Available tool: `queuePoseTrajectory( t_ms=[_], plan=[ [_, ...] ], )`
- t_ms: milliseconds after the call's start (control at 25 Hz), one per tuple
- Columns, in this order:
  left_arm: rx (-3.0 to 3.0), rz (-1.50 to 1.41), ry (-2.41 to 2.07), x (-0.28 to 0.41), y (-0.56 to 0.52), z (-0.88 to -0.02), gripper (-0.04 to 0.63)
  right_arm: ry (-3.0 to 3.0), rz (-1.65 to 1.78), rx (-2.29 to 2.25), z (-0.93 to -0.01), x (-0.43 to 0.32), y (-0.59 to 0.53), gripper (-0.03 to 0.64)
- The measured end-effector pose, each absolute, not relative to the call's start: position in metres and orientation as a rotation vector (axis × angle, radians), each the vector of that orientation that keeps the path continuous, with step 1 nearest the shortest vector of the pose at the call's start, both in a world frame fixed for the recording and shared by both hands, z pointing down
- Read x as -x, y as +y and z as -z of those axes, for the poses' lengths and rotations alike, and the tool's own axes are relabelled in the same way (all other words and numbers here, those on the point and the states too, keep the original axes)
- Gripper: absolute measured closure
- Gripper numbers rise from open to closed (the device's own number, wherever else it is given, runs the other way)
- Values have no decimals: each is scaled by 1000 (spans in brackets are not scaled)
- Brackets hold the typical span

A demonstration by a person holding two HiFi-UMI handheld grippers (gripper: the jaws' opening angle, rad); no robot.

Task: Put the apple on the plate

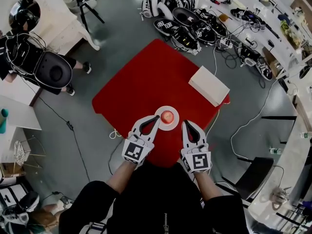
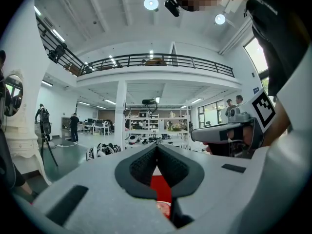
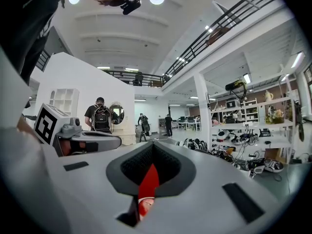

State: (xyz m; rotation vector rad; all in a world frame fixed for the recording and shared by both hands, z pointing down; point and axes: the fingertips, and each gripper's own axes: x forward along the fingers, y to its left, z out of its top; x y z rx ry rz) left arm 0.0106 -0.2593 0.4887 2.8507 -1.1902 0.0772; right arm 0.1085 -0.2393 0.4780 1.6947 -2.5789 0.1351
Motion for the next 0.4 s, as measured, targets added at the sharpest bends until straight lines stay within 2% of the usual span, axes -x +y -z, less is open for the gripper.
queuePoseTrajectory(
  t_ms=[400],
  plan=[
    [-2890, -99, -1170, -16, -252, -481, 589, -2570, -158, -1659, -471, -110, -235, 607]
  ],
)
